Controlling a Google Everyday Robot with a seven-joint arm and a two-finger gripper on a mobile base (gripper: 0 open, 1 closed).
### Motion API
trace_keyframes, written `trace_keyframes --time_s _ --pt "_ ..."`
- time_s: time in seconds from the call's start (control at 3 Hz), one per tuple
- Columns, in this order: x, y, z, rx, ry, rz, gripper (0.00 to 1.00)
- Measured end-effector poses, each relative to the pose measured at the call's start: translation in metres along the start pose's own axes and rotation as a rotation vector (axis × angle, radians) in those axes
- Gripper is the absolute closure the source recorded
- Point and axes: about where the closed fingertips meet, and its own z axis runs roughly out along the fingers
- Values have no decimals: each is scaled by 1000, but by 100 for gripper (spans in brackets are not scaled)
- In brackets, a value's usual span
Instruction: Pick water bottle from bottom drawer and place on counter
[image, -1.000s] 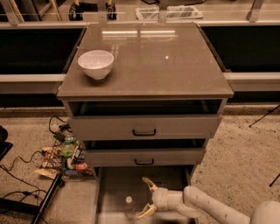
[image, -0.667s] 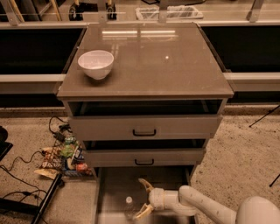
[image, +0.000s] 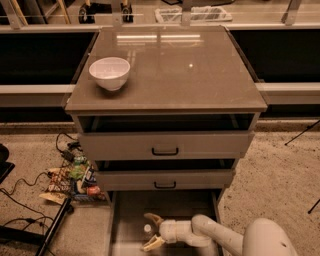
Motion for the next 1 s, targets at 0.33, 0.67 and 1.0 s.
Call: trace_keyframes --time_s 0.33,0.67,1.0 --pt "18 1 15 -10 -9 38 42" --pt "29 2 17 9 -17 76 65" --pt "20 0 6 61 -44 112 88"
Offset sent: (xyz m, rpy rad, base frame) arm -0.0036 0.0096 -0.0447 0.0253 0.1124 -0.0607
